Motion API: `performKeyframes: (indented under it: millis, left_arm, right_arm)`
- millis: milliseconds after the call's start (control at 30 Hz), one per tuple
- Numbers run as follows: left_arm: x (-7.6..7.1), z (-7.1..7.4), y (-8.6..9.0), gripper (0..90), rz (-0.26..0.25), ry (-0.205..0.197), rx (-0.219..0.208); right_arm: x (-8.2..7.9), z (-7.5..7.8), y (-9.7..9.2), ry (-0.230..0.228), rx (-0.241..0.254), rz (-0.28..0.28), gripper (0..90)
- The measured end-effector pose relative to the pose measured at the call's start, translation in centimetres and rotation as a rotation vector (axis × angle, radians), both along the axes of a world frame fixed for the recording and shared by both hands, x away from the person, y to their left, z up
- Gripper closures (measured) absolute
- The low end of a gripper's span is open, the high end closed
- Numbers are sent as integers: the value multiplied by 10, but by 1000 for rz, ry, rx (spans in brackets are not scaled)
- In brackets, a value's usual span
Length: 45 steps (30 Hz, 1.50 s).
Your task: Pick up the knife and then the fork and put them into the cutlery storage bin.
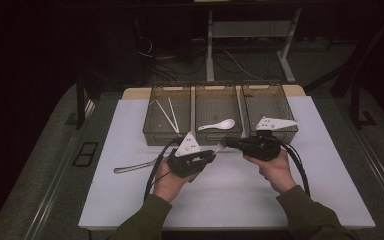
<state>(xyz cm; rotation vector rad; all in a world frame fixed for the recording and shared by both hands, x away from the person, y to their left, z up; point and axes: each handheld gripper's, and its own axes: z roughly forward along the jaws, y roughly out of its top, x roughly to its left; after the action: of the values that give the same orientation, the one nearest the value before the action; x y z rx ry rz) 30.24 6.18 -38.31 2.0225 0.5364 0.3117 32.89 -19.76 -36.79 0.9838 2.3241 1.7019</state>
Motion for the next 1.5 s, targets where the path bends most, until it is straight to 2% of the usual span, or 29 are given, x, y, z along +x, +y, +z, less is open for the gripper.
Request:
performKeyframes:
  millis: [200,400,767,967,1133,1333,1500]
  left_arm:
    - [-4,-1,18,601,-12,23,-19]
    - [-7,-5,44,506,-27,46,-35]
    - [-18,-14,76,323,-4,43,-52]
    - [-27,-25,97,201,13,56,-48]
    - [-27,-31,106,121,30,61,-60]
    - [-25,-37,111,0,44,68,-58]
    - [-23,-40,110,0,47,81,-41]
  right_arm:
    - [1,7,-18,-12,15,-43,886]
    - [1,16,-40,-28,26,-95,886]
    - [5,34,-76,-53,39,-182,887]
    - [7,52,-103,-94,42,-244,887]
    - [11,63,-125,-111,38,-310,886]
    - [24,71,-148,-106,21,-384,887]
    - [35,76,-164,-99,-5,-438,887]
